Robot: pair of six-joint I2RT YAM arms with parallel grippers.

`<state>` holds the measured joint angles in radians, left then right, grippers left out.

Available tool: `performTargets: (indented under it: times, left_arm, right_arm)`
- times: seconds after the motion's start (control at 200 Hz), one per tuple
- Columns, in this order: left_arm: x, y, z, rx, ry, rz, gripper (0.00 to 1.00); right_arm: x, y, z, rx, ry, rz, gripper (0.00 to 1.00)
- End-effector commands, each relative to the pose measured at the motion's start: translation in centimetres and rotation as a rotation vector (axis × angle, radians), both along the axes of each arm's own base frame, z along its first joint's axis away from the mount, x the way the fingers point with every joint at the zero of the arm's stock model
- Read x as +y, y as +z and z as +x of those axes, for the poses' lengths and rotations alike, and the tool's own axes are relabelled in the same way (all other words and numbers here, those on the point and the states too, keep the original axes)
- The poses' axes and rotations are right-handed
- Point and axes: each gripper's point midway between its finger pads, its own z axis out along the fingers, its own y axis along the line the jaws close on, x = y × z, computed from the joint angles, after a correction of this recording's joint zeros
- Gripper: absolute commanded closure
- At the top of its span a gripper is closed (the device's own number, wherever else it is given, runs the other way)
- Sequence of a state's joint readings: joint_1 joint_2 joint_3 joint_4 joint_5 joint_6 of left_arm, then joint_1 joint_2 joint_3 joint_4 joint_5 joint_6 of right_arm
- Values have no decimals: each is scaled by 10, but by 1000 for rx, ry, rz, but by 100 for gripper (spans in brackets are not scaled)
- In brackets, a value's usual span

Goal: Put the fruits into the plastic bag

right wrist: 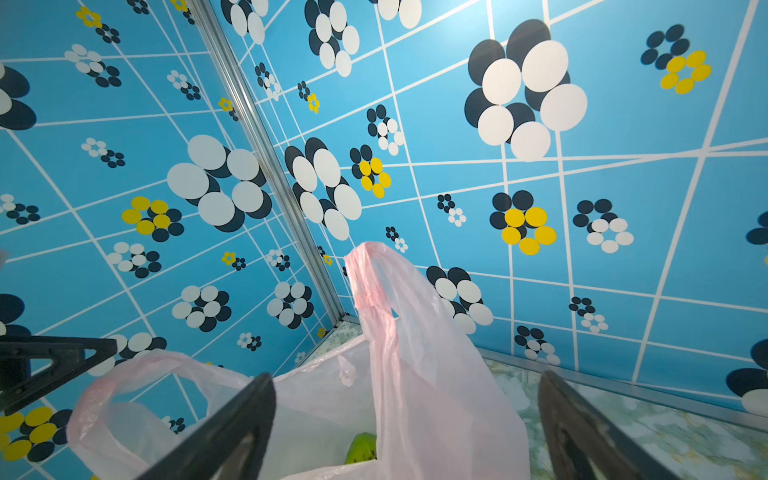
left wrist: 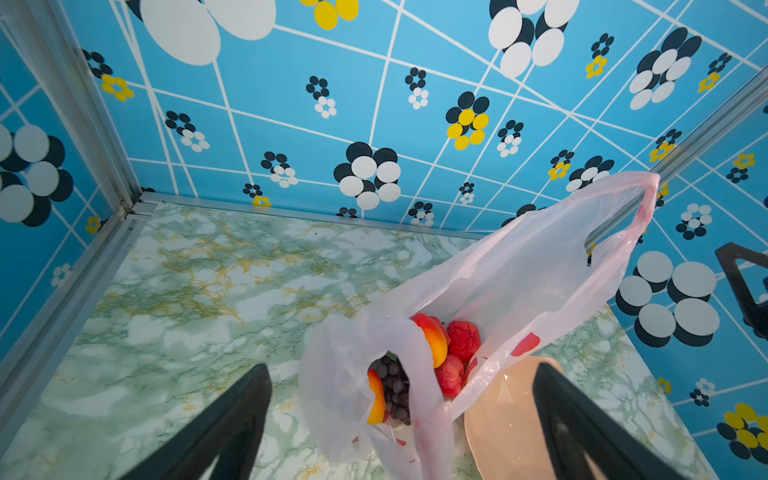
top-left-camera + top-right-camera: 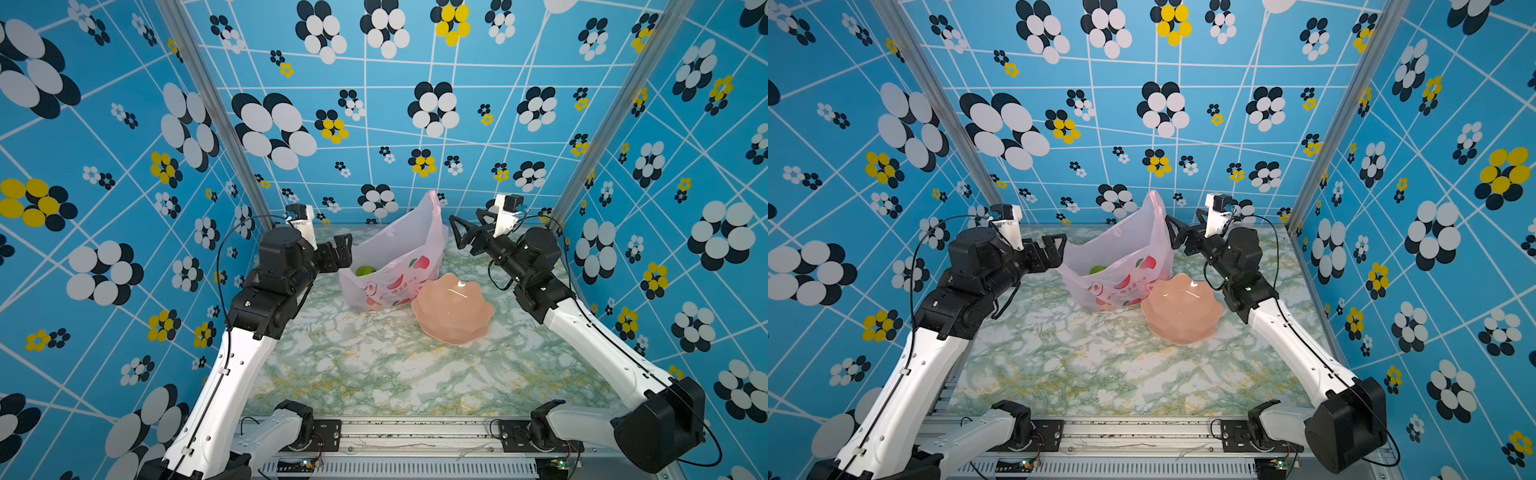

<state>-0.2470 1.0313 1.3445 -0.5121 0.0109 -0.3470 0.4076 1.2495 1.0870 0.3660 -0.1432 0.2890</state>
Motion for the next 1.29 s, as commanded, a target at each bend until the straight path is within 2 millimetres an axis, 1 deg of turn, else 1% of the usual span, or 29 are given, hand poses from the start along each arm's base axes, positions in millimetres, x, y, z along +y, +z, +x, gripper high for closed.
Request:
performTargets:
  times: [0.0, 0.075, 0.125, 0.215, 0.285, 0.37, 0.445, 0.545, 0.65, 0.725, 0.77, 0.795, 0.835, 0.935, 1.025, 1.165, 1.255, 1.29]
  left_arm:
    - [21, 30, -17, -82, 52, -16, 1]
    - [33, 38, -26, -119, 85, -19, 1]
    - [41, 39, -32, -132, 112, -6, 1]
    - [62, 33, -41, -136, 201, 40, 1]
    - [85, 23, -45, -132, 309, 83, 1]
    - [112, 2, -47, -98, 437, 121, 1]
    - [129, -20, -47, -60, 509, 136, 1]
    - [144, -55, -44, -11, 565, 133, 1]
    - [157, -86, -40, 20, 614, 142, 1]
    - [164, -106, -38, 42, 640, 152, 1]
    - [168, -115, -37, 52, 653, 156, 1]
    - [170, -122, -37, 63, 658, 158, 1]
    - [171, -129, -35, 68, 660, 163, 1]
    - [173, -146, -32, 67, 659, 180, 1]
    - [174, -161, -31, 67, 658, 190, 1]
    - [175, -179, -30, 66, 660, 194, 0]
    - [174, -187, -30, 74, 650, 192, 0]
    - [173, -188, -30, 72, 645, 192, 0]
  right_arm:
    - [-8, -3, -8, -1, -35, -28, 0]
    - [-14, -6, -12, -1, -58, -48, 0]
    - [-18, -10, -13, 4, -76, -66, 0]
    - [-30, -13, -17, 1, -108, -79, 1]
    - [-41, -20, -18, 1, -145, -98, 0]
    - [-58, -33, -15, 15, -216, -146, 0]
    - [-78, -47, -10, 48, -304, -184, 0]
    - [-105, -66, -5, 87, -400, -210, 0]
    - [-125, -88, 1, 131, -467, -249, 0]
    - [-138, -107, 5, 162, -512, -268, 0]
    - [-143, -116, 6, 172, -526, -267, 0]
    - [-146, -124, 7, 183, -534, -270, 0]
    - [-149, -131, 8, 185, -543, -278, 0]
    - [-156, -159, 10, 217, -562, -326, 0]
    - [-163, -181, 10, 263, -572, -323, 0]
    - [-171, -202, 10, 295, -585, -325, 0]
    - [-175, -214, 11, 319, -585, -335, 0]
    - [-173, -218, 11, 324, -575, -335, 0]
